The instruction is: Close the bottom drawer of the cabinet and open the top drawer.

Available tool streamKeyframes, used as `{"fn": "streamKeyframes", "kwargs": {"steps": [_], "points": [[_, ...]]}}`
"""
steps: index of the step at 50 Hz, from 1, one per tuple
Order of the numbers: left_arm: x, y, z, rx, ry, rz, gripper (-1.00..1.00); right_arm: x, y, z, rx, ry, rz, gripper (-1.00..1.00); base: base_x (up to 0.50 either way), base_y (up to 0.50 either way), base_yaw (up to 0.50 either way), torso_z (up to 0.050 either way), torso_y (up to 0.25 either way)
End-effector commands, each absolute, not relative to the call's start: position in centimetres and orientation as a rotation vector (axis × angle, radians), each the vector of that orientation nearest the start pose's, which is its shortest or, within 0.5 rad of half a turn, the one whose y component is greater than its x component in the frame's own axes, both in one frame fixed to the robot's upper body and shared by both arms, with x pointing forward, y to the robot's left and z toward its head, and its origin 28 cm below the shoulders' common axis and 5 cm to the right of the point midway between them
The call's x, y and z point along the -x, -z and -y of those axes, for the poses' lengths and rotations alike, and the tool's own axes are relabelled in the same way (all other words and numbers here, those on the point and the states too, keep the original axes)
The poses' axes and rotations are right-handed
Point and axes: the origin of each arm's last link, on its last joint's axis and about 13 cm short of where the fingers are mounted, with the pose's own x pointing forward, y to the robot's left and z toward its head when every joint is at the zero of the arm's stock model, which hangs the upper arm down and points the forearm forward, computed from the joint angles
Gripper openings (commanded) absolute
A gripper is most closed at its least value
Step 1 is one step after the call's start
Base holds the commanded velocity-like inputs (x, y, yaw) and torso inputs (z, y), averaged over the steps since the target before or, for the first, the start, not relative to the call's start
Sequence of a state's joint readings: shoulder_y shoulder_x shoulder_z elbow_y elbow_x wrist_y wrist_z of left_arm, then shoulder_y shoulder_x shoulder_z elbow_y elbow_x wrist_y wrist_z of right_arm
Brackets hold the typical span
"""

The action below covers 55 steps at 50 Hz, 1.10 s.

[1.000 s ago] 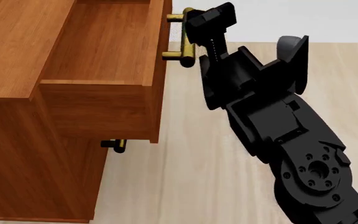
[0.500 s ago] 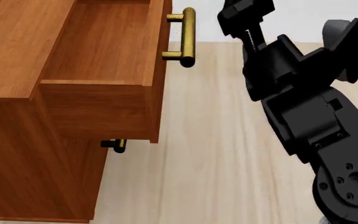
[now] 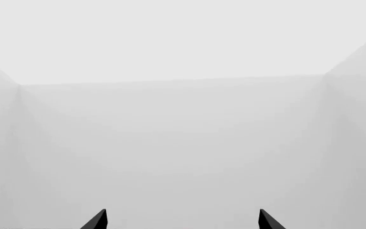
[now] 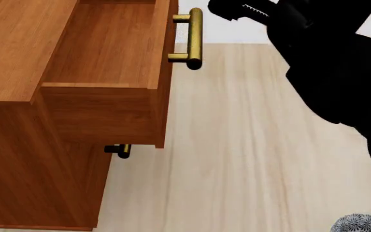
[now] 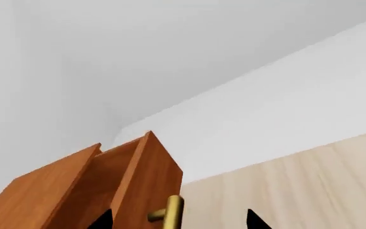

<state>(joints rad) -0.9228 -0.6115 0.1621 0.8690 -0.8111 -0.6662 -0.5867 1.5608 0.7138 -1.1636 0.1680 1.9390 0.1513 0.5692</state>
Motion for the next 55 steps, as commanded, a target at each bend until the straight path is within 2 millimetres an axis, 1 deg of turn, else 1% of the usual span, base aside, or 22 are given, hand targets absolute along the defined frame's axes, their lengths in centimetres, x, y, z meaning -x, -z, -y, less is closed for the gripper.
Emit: {"fn": "streamKeyframes", "kwargs": {"steps": [1, 3, 4, 6, 7, 12, 24, 31, 35, 47, 55], "points": [[-20.4, -31.3, -22.3, -0.059, 0.122, 0.842, 1.00, -32.5, -36.4, 12.4, -0.286, -0.208, -0.064, 1.00, 0.00, 0.00, 0.00, 0.000, 0.000], [-20.4, -31.3, -22.3, -0.059, 0.122, 0.843, 1.00, -32.4, -36.7, 12.4, -0.271, -0.200, -0.056, 1.00, 0.00, 0.00, 0.00, 0.000, 0.000], [-20.4, -31.3, -22.3, -0.059, 0.122, 0.842, 1.00, -32.3, -37.3, 12.4, -0.241, -0.201, -0.056, 1.00, 0.00, 0.00, 0.00, 0.000, 0.000], [-20.4, -31.3, -22.3, -0.058, 0.121, 0.841, 1.00, -32.2, -37.8, 12.4, -0.232, -0.212, -0.061, 1.00, 0.00, 0.00, 0.00, 0.000, 0.000], [-20.4, -31.3, -22.4, -0.057, 0.120, 0.842, 1.00, -32.0, -38.0, 12.3, -0.197, -0.229, -0.076, 1.00, 0.00, 0.00, 0.00, 0.000, 0.000], [-20.4, -31.3, -22.5, -0.056, 0.117, 0.842, 1.00, -31.8, -38.6, 12.0, -0.170, -0.251, -0.093, 1.00, 0.00, 0.00, 0.00, 0.000, 0.000], [-20.4, -31.3, -22.4, -0.055, 0.120, 0.845, 1.00, -32.2, -40.5, 10.7, 0.004, -0.339, -0.193, 1.00, 0.00, 0.00, 0.00, 0.000, 0.000], [-20.3, -31.5, -22.5, -0.051, 0.121, 0.849, 1.00, -32.5, -42.0, 10.1, 0.079, -0.341, -0.227, 1.00, 0.00, 0.00, 0.00, 0.000, 0.000], [-20.2, -31.4, -22.6, -0.051, 0.118, 0.849, 1.00, -32.6, -42.6, 9.8, 0.089, -0.338, -0.231, 1.00, 0.00, 0.00, 0.00, 0.000, 0.000], [-20.2, -31.3, -22.7, -0.048, 0.117, 0.845, 1.00, -33.9, -44.0, 8.5, 0.147, -0.342, -0.256, 1.00, 0.00, 0.00, 0.00, 0.000, 0.000], [-20.3, -30.9, -22.8, -0.050, 0.114, 0.838, 1.00, -35.5, -43.8, 7.4, 0.187, -0.350, -0.298, 1.00, 0.00, 0.00, 0.00, 0.000, 0.000]]}}
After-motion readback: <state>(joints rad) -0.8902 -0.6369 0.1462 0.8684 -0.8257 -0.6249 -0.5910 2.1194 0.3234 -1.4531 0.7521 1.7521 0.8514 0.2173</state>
